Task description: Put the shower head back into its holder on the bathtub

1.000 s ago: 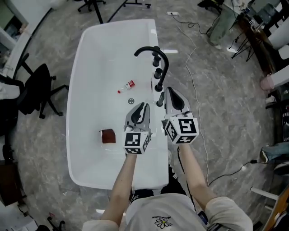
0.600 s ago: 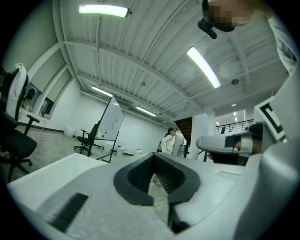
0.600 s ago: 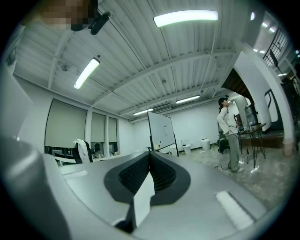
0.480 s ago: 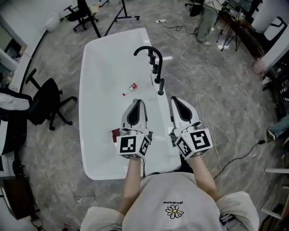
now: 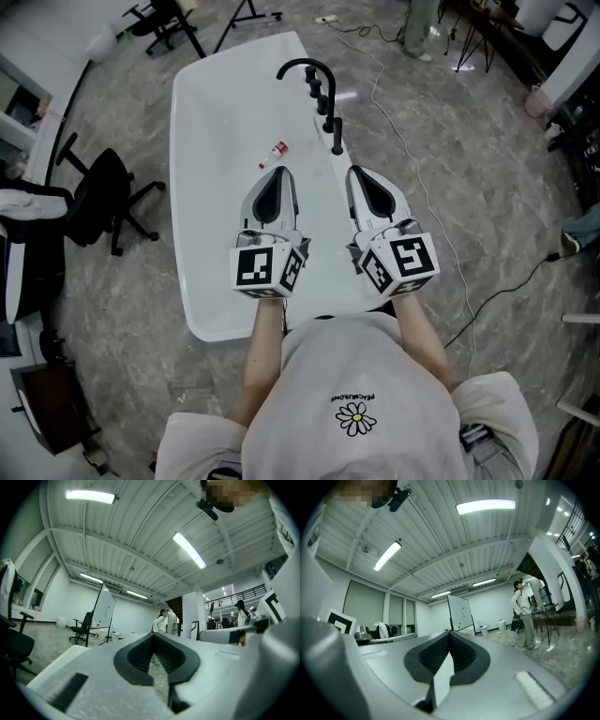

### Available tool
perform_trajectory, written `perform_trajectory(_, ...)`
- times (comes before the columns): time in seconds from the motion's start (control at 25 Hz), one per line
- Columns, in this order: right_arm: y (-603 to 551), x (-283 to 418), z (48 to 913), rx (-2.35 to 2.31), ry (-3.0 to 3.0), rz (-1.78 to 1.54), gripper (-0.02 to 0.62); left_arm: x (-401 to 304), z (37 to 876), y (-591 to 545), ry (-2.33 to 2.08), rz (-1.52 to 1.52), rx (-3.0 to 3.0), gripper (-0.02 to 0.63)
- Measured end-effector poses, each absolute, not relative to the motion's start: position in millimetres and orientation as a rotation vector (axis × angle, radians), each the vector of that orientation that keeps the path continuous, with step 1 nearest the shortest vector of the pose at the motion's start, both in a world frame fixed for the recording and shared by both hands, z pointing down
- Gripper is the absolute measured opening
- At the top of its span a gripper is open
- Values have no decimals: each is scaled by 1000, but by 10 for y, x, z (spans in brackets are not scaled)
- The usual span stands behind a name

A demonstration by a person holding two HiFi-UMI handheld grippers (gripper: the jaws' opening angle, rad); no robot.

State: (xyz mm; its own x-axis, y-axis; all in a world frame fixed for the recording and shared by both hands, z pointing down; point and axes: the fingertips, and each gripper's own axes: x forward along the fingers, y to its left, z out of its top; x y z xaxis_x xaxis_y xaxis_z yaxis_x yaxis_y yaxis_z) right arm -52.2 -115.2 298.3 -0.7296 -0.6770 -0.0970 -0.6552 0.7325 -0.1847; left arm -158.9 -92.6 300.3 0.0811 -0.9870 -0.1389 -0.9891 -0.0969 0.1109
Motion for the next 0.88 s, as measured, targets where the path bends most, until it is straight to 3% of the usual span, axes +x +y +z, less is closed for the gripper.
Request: perform_trajectory(0.88, -1097, -497, 2975, -1052, 2769, -245, 3, -1469, 3057, -918, 2077, 273, -2350, -3)
